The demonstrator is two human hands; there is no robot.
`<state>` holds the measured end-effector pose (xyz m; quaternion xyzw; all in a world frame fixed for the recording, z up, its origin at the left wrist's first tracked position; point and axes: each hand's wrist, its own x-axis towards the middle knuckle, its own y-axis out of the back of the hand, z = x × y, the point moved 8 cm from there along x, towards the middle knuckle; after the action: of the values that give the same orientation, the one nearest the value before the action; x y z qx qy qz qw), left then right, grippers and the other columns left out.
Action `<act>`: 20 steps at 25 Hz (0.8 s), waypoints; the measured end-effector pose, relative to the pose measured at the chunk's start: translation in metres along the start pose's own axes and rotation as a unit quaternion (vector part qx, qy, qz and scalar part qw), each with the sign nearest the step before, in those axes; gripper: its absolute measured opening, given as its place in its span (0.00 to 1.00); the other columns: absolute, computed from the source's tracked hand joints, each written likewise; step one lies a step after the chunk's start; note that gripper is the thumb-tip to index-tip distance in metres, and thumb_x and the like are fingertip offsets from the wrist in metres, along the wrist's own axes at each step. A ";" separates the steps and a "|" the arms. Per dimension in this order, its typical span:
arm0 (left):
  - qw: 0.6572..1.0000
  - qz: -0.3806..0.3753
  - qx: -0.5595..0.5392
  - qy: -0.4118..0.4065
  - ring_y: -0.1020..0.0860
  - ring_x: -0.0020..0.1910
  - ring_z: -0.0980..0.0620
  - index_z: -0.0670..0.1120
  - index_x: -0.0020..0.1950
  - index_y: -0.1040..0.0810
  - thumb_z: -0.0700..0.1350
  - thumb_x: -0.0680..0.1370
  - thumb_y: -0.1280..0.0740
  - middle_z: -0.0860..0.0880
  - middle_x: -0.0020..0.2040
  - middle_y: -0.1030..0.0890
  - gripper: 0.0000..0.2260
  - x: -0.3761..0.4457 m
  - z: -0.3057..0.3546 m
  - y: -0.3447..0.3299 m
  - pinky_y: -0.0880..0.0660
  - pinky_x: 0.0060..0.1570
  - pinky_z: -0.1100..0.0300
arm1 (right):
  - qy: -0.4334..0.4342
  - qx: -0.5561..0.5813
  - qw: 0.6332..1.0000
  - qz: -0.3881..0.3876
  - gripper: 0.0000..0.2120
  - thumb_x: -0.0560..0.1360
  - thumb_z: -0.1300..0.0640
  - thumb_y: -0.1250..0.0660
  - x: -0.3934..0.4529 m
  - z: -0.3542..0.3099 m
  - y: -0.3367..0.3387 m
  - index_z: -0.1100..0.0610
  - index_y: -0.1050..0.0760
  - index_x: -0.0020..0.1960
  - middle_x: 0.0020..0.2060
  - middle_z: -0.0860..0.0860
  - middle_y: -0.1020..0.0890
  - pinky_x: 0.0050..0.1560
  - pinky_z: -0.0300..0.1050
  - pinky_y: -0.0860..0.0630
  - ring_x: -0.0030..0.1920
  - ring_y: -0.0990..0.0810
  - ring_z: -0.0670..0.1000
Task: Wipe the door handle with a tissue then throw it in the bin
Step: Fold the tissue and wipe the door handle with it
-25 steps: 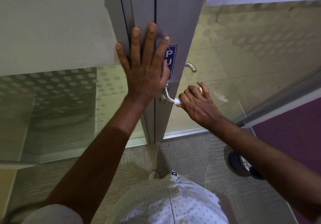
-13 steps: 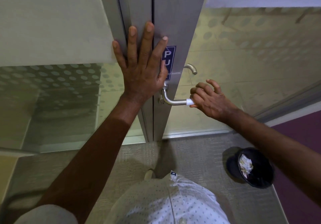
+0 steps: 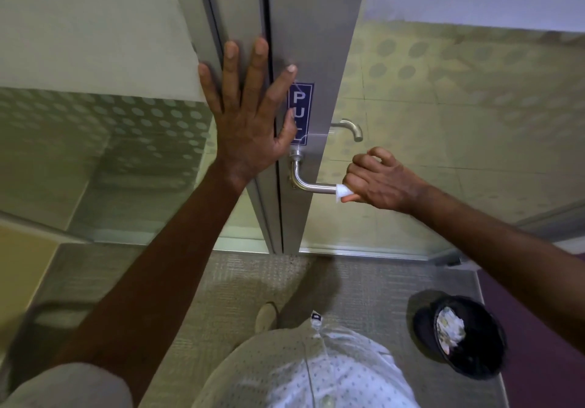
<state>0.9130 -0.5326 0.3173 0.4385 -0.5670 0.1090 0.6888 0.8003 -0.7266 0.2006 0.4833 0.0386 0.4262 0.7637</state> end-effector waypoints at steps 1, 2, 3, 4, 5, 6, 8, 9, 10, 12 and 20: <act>1.000 -0.001 0.003 0.000 0.67 0.84 0.49 0.54 0.80 0.37 0.57 0.81 0.33 0.54 0.86 0.62 0.29 0.000 0.000 0.000 0.66 0.81 0.38 | 0.002 -0.002 1.000 0.006 0.22 0.86 0.38 0.43 0.003 0.001 0.002 0.54 0.25 0.47 0.41 0.52 0.20 0.56 0.52 0.32 0.47 0.19 0.56; 1.000 -0.003 0.005 0.000 0.67 0.84 0.49 0.54 0.80 0.38 0.57 0.81 0.33 0.54 0.86 0.64 0.29 0.000 0.000 0.000 0.66 0.81 0.39 | 0.006 0.000 1.000 0.010 0.22 0.86 0.37 0.43 0.005 0.003 0.002 0.53 0.26 0.46 0.40 0.51 0.20 0.55 0.52 0.33 0.46 0.19 0.56; 1.000 -0.004 0.007 -0.001 0.67 0.84 0.49 0.54 0.80 0.38 0.57 0.81 0.33 0.55 0.85 0.65 0.29 0.000 0.000 0.000 0.66 0.81 0.39 | 0.009 0.004 1.000 0.012 0.22 0.86 0.37 0.43 0.008 0.004 0.003 0.53 0.26 0.45 0.39 0.50 0.21 0.55 0.52 0.34 0.46 0.19 0.55; 1.000 -0.004 0.010 0.000 0.67 0.84 0.49 0.54 0.80 0.38 0.57 0.81 0.33 0.54 0.85 0.65 0.29 0.000 -0.001 0.000 0.66 0.81 0.39 | 0.012 0.009 1.000 0.015 0.22 0.86 0.37 0.44 0.010 0.004 0.003 0.52 0.27 0.44 0.38 0.50 0.21 0.54 0.52 0.34 0.45 0.19 0.55; 1.000 -0.005 0.011 0.001 0.67 0.84 0.49 0.54 0.80 0.38 0.57 0.81 0.33 0.53 0.86 0.63 0.29 0.000 -0.001 -0.001 0.66 0.81 0.38 | 0.011 0.012 1.000 0.019 0.22 0.86 0.37 0.45 0.011 0.004 0.003 0.52 0.27 0.44 0.38 0.50 0.21 0.54 0.52 0.35 0.45 0.19 0.55; 1.000 -0.005 0.012 0.003 0.67 0.84 0.49 0.54 0.80 0.38 0.57 0.81 0.33 0.51 0.87 0.59 0.29 0.000 -0.001 -0.001 0.66 0.81 0.38 | 0.007 0.013 1.000 0.022 0.22 0.86 0.38 0.46 0.010 0.003 0.003 0.52 0.27 0.44 0.38 0.49 0.21 0.55 0.52 0.35 0.46 0.19 0.55; 1.000 -0.005 0.011 0.002 0.66 0.84 0.49 0.54 0.80 0.37 0.57 0.81 0.32 0.48 0.86 0.54 0.29 0.000 -0.001 -0.002 0.65 0.81 0.37 | -0.012 0.007 1.000 0.023 0.23 0.87 0.38 0.48 0.003 0.003 0.002 0.52 0.26 0.47 0.41 0.50 0.21 0.57 0.52 0.35 0.50 0.20 0.55; 1.000 -0.006 0.011 0.001 0.66 0.84 0.48 0.54 0.80 0.37 0.57 0.81 0.33 0.49 0.87 0.54 0.29 0.000 0.000 -0.002 0.65 0.81 0.37 | -0.021 -0.003 1.000 0.023 0.23 0.87 0.38 0.49 -0.003 0.004 0.001 0.52 0.25 0.49 0.43 0.50 0.20 0.57 0.52 0.35 0.53 0.21 0.55; 1.000 -0.007 0.011 0.001 0.66 0.84 0.48 0.54 0.80 0.37 0.57 0.82 0.33 0.48 0.87 0.53 0.28 -0.001 0.000 -0.002 0.65 0.81 0.38 | -0.026 -0.015 0.999 0.023 0.23 0.87 0.38 0.50 -0.009 0.005 0.001 0.52 0.23 0.51 0.46 0.50 0.19 0.58 0.52 0.35 0.55 0.23 0.55; 1.000 -0.005 0.012 0.005 0.66 0.84 0.48 0.53 0.80 0.37 0.56 0.81 0.33 0.43 0.82 0.44 0.28 -0.001 -0.001 -0.002 0.65 0.81 0.38 | -0.027 -0.035 0.999 0.022 0.23 0.87 0.39 0.51 -0.017 0.005 -0.001 0.51 0.22 0.57 0.50 0.50 0.17 0.57 0.53 0.36 0.56 0.25 0.55; 1.000 -0.006 0.011 -0.003 0.67 0.84 0.49 0.54 0.80 0.37 0.56 0.80 0.31 0.51 0.87 0.58 0.30 0.000 0.000 0.001 0.66 0.81 0.39 | -0.007 -0.034 0.999 0.026 0.19 0.85 0.38 0.41 -0.003 0.005 -0.003 0.53 0.29 0.47 0.40 0.51 0.24 0.50 0.51 0.37 0.47 0.27 0.55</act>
<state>0.9123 -0.5325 0.3177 0.4493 -0.5655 0.1097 0.6828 0.8027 -0.7328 0.1995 0.4613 0.0061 0.4439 0.7682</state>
